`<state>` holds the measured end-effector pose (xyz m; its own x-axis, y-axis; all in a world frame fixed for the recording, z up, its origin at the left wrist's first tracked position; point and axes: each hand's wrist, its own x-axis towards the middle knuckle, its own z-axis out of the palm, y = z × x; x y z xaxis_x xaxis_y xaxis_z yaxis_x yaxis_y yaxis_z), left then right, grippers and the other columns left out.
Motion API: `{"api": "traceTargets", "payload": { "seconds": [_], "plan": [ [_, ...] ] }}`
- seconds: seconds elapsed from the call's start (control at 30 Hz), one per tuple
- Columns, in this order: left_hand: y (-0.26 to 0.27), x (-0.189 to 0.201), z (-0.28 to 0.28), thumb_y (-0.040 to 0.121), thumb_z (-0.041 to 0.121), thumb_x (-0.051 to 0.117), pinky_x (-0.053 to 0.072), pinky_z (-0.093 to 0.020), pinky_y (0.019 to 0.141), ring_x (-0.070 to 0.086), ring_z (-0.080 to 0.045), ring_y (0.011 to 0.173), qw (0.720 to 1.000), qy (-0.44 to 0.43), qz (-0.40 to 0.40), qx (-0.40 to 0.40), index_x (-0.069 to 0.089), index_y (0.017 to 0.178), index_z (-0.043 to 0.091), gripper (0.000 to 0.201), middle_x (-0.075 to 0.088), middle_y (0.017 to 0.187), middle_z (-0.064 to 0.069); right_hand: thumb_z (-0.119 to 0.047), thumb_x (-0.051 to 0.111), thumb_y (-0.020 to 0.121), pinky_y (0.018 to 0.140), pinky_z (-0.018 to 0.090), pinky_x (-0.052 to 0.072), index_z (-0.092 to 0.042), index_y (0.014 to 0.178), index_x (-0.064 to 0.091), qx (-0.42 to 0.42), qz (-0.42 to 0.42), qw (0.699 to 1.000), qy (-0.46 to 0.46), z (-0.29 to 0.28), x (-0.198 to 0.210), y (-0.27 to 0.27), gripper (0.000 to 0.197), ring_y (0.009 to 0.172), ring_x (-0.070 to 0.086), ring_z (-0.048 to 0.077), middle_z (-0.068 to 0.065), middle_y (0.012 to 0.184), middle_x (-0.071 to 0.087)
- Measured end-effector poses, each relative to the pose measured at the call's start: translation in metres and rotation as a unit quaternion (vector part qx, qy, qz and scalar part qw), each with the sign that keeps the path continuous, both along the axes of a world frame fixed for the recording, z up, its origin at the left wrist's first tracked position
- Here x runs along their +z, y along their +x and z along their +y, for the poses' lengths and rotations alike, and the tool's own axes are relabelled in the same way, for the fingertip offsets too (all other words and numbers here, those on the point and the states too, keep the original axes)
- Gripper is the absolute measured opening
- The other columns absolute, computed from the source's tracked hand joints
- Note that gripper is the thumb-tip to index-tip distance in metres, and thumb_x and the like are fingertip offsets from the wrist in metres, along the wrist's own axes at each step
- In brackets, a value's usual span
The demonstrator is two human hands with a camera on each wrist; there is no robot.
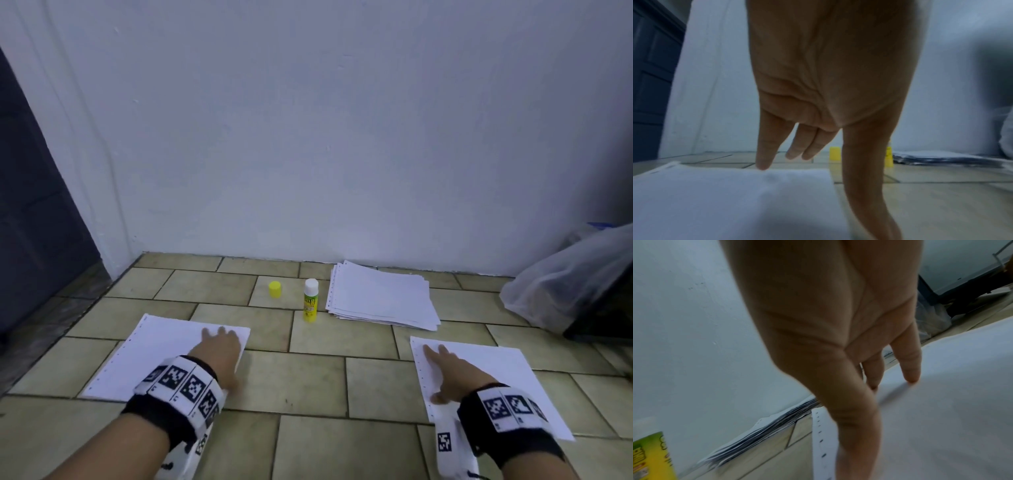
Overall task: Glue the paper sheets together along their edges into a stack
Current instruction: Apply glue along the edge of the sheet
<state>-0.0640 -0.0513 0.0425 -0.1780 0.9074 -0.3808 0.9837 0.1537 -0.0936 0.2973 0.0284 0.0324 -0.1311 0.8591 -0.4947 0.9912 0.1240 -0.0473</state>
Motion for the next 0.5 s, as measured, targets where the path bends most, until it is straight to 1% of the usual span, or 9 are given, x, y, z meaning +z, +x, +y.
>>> {"api": "traceTargets", "payload": {
  "seconds": [0.03,0.1,0.13,0.17,0.23,0.3,0.37,0.43,0.5],
  "plan": [
    [-0.005,-0.003,-0.003,0.087,0.03,0.065,0.042,-0.031,0.1,0.042,-0.028,0.131,0.999,-0.028,0.021,0.016,0.039,0.135,0.01,0.059,0.044,0.139,-0.007,-0.031,0.064,0.089,0.115,0.035,0.022,-0.018,0.151,-0.012,-0.004,0.008,1.0,0.002,-0.001,0.0,0.0,0.099,0.147,0.007,0.023,0.009,0.16,-0.01],
    [-0.014,-0.009,-0.008,0.081,0.041,0.07,0.047,-0.024,0.09,0.057,-0.018,0.112,0.999,-0.032,0.025,0.016,0.052,0.12,0.016,0.05,0.059,0.121,0.0,-0.031,0.066,0.088,0.115,0.034,0.024,-0.016,0.152,-0.008,-0.016,0.025,1.0,0.011,-0.003,0.001,-0.001,0.099,0.147,0.012,0.023,0.008,0.16,-0.005],
    [-0.018,-0.01,-0.009,0.081,0.046,0.07,0.046,-0.022,0.089,0.058,-0.015,0.109,0.999,-0.024,0.024,0.015,0.053,0.119,0.016,0.051,0.06,0.119,0.002,-0.03,0.068,0.086,0.113,0.033,0.027,-0.014,0.152,-0.003,-0.026,0.034,0.999,0.018,-0.003,0.001,-0.001,0.097,0.145,0.018,0.022,0.008,0.16,0.003],
    [-0.021,-0.008,-0.009,0.081,0.05,0.069,0.044,-0.021,0.09,0.058,-0.014,0.11,0.999,-0.018,0.027,0.013,0.053,0.121,0.016,0.055,0.059,0.12,0.003,-0.029,0.071,0.084,0.109,0.031,0.032,-0.01,0.15,0.006,-0.041,0.045,0.998,0.026,-0.003,0.001,0.001,0.094,0.14,0.03,0.022,0.008,0.157,0.017],
    [-0.026,-0.002,-0.009,0.084,0.054,0.064,0.04,-0.021,0.093,0.056,-0.013,0.114,0.999,-0.012,0.035,0.006,0.053,0.125,0.017,0.057,0.059,0.125,0.004,-0.027,0.075,0.079,0.094,0.025,0.041,-0.012,0.138,0.027,-0.064,0.06,0.996,0.032,-0.003,0.002,0.003,0.078,0.117,0.05,0.017,0.005,0.139,0.044],
    [-0.029,0.004,-0.008,0.089,0.054,0.057,0.037,-0.021,0.096,0.053,-0.013,0.118,0.999,-0.009,0.033,-0.003,0.053,0.127,0.018,0.053,0.057,0.129,0.004,-0.028,0.077,0.077,0.081,0.02,0.039,-0.018,0.121,0.037,-0.059,0.059,0.996,0.031,-0.004,0.004,0.006,0.06,0.099,0.051,0.012,0.0,0.125,0.052],
    [-0.03,0.01,-0.007,0.096,0.049,0.048,0.035,-0.021,0.098,0.051,-0.014,0.123,0.999,-0.013,0.039,-0.005,0.052,0.131,0.016,0.049,0.055,0.134,0.001,-0.029,0.078,0.076,0.077,0.02,0.037,-0.021,0.11,0.039,-0.053,0.059,0.996,0.035,-0.005,0.004,0.008,0.052,0.096,0.049,0.011,-0.003,0.118,0.054],
    [-0.03,0.014,-0.003,0.101,0.041,0.041,0.035,-0.021,0.099,0.049,-0.015,0.125,0.999,-0.014,0.036,-0.002,0.049,0.134,0.013,0.045,0.052,0.137,-0.002,-0.029,0.078,0.076,0.076,0.02,0.037,-0.022,0.109,0.041,-0.053,0.069,0.995,0.039,-0.007,0.005,0.009,0.05,0.096,0.05,0.01,-0.004,0.114,0.055],
    [-0.026,0.018,0.002,0.103,0.033,0.038,0.038,-0.022,0.094,0.052,-0.016,0.119,1.0,0.005,0.02,-0.002,0.052,0.129,0.011,0.037,0.055,0.132,-0.005,-0.03,0.078,0.076,0.077,0.02,0.036,-0.022,0.111,0.044,-0.055,0.076,0.995,0.039,-0.009,0.008,0.01,0.05,0.097,0.049,0.01,-0.005,0.116,0.054]
  ]
}}
